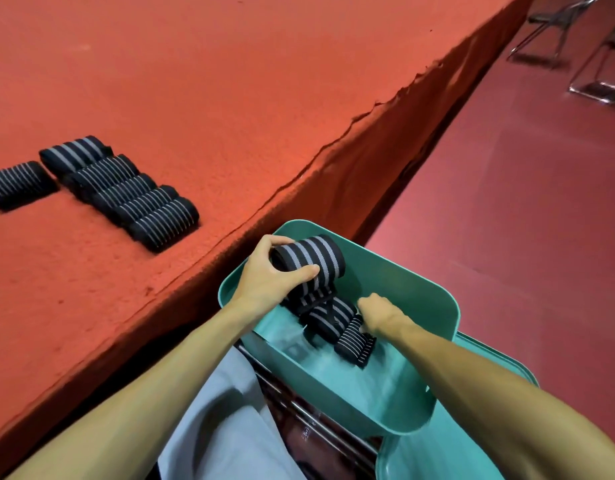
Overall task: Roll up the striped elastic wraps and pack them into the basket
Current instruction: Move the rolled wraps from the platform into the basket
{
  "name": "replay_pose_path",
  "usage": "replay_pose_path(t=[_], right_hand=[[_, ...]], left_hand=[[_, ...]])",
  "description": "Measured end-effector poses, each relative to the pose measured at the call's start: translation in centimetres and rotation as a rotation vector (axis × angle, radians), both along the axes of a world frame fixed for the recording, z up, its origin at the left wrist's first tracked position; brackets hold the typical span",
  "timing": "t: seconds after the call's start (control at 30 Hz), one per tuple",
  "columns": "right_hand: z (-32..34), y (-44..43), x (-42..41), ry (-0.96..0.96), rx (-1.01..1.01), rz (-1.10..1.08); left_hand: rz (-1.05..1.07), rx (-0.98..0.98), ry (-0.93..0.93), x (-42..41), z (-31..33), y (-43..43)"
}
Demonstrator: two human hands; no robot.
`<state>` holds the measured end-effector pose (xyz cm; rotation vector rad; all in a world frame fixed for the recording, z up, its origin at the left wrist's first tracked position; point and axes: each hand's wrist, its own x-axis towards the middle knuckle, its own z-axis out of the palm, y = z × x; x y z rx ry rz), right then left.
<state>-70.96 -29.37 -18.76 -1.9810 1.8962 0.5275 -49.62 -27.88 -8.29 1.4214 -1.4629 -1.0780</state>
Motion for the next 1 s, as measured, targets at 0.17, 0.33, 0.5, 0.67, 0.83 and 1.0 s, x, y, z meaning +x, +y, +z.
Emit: replay_pose_path(t=[0.17,0.33,0.5,0.67,0.83,1.0], right_hand=[[4.6,-0.6,0.4,-0.088,-0.2,0.072],[10.6,-0.7,0.5,-1.309,0.027,-0.339],[12.3,-0.2,-1.5,-1.305,0.311,-0.122],[11.1,0.9,-3.1,-1.376,0.346,-0.175],[10.8,1.5,-5.2,-1.164,0.355,-0.187],[8.4,1.5,-5.7,-0.518,0.37,-0.016]], left_hand=[[-0.014,0.015,-0.001,-0.5,-0.2,0.3],[-0.034,0.01,0.001,-1.2,-0.4,0.9],[-0.063,0.011,0.052,-2.1,-0.3,1.7],[-0.149,0.123,0.069,-2.9,-0.8,2.1],[-0.444,0.266,-0.167,-3.6,-1.7,1.8],[-0.598,0.165,-0.401,-3.5,-2.0,1.5]])
